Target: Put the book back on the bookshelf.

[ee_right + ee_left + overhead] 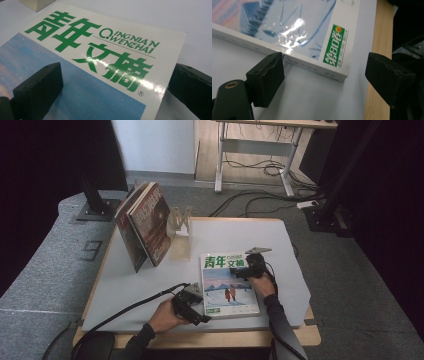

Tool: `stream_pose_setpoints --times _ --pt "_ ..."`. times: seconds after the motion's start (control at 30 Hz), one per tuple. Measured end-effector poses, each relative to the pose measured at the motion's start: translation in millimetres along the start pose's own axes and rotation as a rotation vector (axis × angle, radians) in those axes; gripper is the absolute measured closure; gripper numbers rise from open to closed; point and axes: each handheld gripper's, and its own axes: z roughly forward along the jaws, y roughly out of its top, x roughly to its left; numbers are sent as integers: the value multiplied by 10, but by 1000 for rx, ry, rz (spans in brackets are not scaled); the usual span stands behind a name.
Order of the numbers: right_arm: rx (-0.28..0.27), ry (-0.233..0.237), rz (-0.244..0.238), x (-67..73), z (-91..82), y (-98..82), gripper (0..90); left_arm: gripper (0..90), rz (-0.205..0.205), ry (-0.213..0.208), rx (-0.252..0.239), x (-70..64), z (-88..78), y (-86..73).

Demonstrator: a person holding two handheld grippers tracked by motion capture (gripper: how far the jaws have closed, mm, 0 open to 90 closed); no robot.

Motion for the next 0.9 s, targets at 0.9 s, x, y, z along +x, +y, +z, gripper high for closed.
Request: stream_pose_setpoints --times 0.9 --pt "105 43 30 -27 -222 -116 0 0 -63 342 -17 466 -139 -267"
